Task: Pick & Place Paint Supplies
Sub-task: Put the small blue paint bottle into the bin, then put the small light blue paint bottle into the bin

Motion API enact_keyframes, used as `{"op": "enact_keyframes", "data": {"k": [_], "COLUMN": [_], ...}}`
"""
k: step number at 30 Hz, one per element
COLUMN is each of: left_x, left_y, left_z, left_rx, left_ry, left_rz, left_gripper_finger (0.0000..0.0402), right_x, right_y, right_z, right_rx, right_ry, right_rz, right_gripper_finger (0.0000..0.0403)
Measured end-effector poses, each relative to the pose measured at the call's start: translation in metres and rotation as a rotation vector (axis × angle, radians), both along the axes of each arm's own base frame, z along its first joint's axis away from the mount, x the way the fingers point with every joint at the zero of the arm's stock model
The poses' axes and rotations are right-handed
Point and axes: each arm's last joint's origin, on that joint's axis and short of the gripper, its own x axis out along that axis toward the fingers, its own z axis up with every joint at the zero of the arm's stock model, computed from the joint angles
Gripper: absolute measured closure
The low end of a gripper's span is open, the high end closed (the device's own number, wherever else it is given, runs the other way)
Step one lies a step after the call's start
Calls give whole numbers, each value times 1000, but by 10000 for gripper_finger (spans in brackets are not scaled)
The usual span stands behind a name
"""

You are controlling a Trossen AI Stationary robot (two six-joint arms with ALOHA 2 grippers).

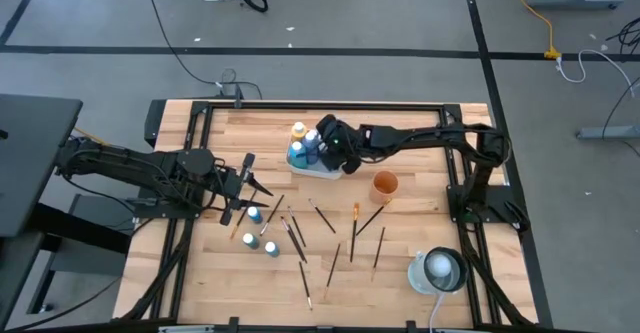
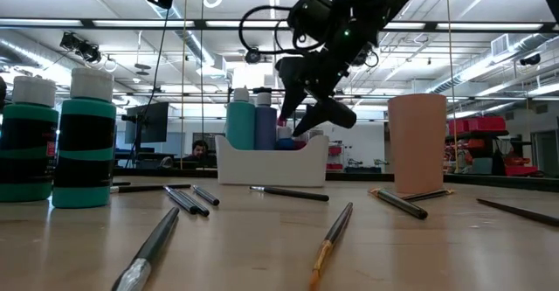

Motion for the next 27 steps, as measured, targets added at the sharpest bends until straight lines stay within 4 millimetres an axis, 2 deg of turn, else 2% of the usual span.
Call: {"op": "enact_keyframes", "data": {"k": [6, 14, 18, 21, 24, 27], "left_x": [0, 1, 2, 2, 1, 1], "left_y": [0, 0, 1, 1, 1, 1], "left_z": [0, 8, 9, 8, 7, 2], "left_rx": [0, -15, -115, -193, -232, -247], "left_ry": [-3, -83, -67, -44, -22, 33], "left_rz": [0, 8, 72, 86, 91, 104], "left_gripper_finger": [262, 262, 262, 262, 262, 262], "right_x": [-3, -18, -31, -43, -58, -64], "right_y": [32, 68, 88, 97, 103, 104], "right_z": [14, 54, 75, 86, 92, 86], "right_rx": [33, 181, 351, 525, 662, 754], "right_ry": [-32, -216, -319, -333, -283, -292], "right_rz": [-26, -108, -157, -200, -258, -300], "right_gripper_finger": [170, 170, 170, 170, 170, 170]}}
